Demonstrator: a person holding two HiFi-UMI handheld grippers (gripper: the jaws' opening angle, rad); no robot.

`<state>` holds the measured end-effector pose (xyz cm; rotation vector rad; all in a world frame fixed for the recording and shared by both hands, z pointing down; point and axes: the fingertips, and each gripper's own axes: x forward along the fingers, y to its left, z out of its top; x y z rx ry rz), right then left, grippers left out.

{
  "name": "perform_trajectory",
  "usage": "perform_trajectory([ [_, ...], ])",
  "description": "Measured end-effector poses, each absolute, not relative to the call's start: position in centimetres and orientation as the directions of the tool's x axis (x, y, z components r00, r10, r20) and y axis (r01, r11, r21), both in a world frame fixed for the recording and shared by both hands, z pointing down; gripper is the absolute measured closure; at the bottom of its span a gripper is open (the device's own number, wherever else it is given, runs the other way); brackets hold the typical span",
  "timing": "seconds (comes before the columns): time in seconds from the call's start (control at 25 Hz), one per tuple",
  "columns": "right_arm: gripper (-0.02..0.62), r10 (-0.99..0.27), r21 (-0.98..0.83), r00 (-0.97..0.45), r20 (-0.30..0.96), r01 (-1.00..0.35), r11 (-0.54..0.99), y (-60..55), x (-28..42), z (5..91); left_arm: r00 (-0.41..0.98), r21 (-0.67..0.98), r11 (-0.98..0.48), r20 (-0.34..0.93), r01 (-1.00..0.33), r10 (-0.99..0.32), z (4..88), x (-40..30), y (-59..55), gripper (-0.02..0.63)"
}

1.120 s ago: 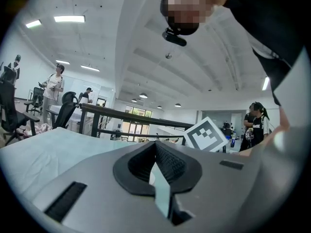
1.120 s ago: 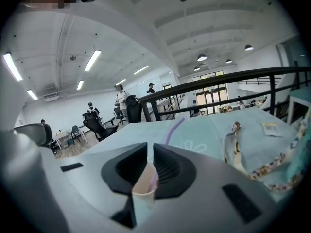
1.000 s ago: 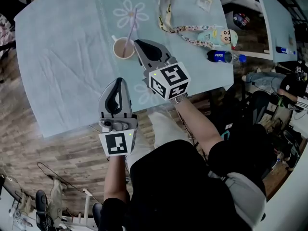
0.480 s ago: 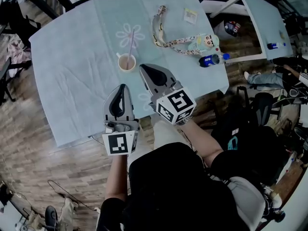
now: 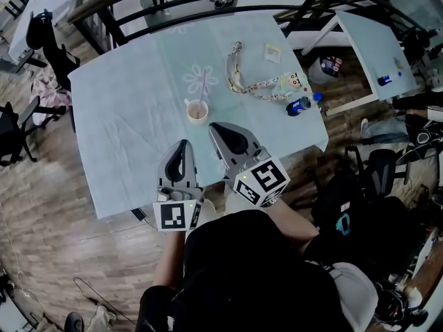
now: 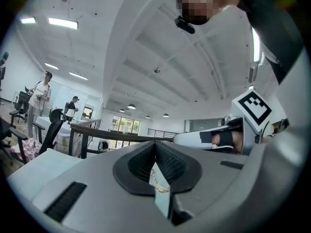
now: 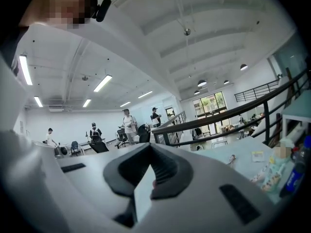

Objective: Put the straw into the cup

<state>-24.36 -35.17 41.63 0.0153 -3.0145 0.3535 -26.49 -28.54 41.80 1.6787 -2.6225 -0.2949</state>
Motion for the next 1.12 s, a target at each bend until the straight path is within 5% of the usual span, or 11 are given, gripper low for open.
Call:
perform_trajectory([
  [1.12,0.588,-0.016,-0.154,-1.000,-0.003,-0.016,0.988,-27.3,-20.1,35.2,-0.322,0.095,0.310,-0.169,-0.946,-0.931,36.2,-23.6,-22.8,0.594],
])
